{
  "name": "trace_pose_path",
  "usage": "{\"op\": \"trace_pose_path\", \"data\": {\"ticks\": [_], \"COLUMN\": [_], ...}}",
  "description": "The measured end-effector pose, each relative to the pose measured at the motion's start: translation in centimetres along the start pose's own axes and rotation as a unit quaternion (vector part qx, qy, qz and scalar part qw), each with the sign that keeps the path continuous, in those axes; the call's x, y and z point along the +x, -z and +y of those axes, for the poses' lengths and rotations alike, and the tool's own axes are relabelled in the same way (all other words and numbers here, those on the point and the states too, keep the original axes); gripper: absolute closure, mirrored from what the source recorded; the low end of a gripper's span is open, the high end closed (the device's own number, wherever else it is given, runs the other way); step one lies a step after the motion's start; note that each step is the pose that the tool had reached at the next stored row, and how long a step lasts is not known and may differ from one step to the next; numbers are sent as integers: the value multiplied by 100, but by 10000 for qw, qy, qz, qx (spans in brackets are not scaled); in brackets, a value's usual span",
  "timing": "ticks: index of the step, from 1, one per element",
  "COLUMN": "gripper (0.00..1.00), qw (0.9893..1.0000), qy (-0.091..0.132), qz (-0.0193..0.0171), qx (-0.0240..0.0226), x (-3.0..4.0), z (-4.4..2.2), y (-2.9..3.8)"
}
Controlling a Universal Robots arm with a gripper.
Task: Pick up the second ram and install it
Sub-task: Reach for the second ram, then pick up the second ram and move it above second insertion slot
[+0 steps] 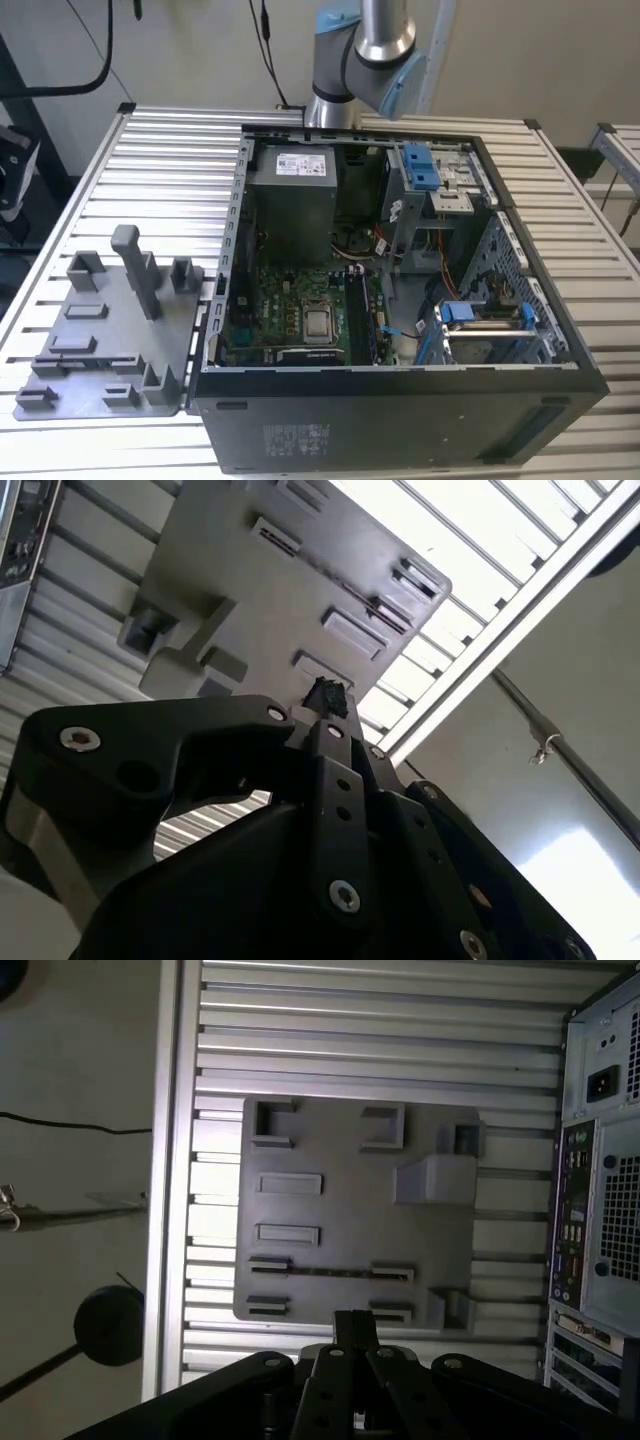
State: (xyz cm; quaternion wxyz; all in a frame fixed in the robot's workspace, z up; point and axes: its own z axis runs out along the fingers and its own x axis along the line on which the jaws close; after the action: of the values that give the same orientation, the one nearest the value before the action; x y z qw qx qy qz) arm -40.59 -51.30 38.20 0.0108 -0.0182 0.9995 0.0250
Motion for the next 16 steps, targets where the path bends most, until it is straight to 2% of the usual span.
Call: {"op": "trace_pose_path", "data": {"ticks": [7, 16], "gripper": [89, 89], "qw": [10000, 10000], "qy": [0, 5], "qz": [23, 24], "qx": [-1, -1], "x": [0, -1], "z": [0, 0], "y": [-2, -3]}}
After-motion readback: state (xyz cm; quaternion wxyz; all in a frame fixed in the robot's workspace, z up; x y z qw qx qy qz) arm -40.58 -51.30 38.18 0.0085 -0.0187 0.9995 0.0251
